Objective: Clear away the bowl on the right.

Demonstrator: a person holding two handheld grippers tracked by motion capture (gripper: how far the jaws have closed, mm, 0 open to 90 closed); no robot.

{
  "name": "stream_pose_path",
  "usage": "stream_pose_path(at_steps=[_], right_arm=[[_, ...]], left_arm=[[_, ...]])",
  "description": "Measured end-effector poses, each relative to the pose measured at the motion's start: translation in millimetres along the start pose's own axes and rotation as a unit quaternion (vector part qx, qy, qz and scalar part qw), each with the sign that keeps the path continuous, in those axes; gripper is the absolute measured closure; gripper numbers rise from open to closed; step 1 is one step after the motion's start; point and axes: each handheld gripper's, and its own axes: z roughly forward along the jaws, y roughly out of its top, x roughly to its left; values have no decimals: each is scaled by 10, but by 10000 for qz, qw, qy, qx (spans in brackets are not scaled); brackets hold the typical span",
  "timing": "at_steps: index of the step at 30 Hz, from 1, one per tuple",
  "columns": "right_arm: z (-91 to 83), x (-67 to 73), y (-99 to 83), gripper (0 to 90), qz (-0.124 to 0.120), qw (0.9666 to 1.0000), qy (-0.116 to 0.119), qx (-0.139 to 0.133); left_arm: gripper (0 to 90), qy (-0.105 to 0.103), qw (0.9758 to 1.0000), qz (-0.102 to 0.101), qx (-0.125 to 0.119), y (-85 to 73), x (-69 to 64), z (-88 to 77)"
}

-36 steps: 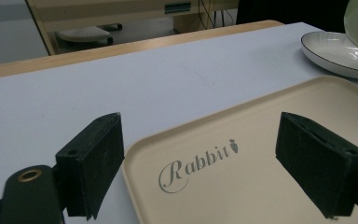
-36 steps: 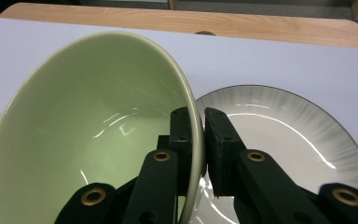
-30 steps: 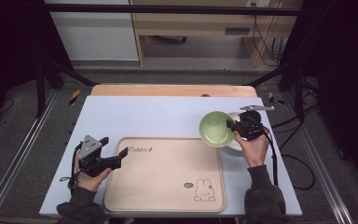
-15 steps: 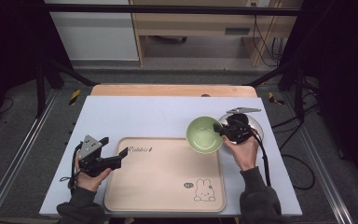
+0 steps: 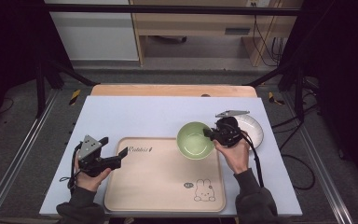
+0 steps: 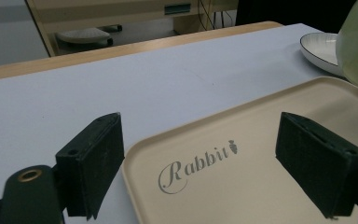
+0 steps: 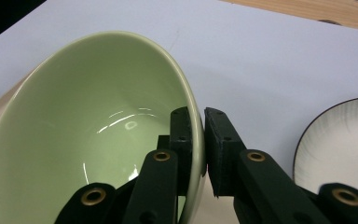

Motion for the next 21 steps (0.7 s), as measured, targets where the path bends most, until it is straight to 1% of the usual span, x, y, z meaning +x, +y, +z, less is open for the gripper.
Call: stream_pose_path(at_steps=[7,9,11,12,16,18,19,20,21], right_arm=[[60,98,-12,822,-53,9998,159,123],[94,150,-16,822,-103,9995,252,158],[104,170,-18,822,-105,9994,274,189],[121,184,-20,822,-156,9992,306,184],[184,252,-34,822,-213,9986,409,275],[211,277,-38,822,-221,9984,431,300],[221,281,-44,822,-278,9981,438,329],[237,303,-46,822,-231,9981,455,331],[246,310,-48,822,-248,9981,448,350]], left_arm=[[148,1,10000,5,5,1,0,0],[148,1,10000,4,6,1,0,0],[148,1,10000,4,7,1,-1,0],[148,-1,10000,6,5,1,-1,-1],[148,-2,10000,9,-1,5,-2,-5],[148,3,10000,4,-4,5,2,-7],[148,3,10000,-1,-6,5,4,-7],[148,4,10000,-2,-6,5,5,-7],[148,4,10000,-2,-5,4,5,-7]])
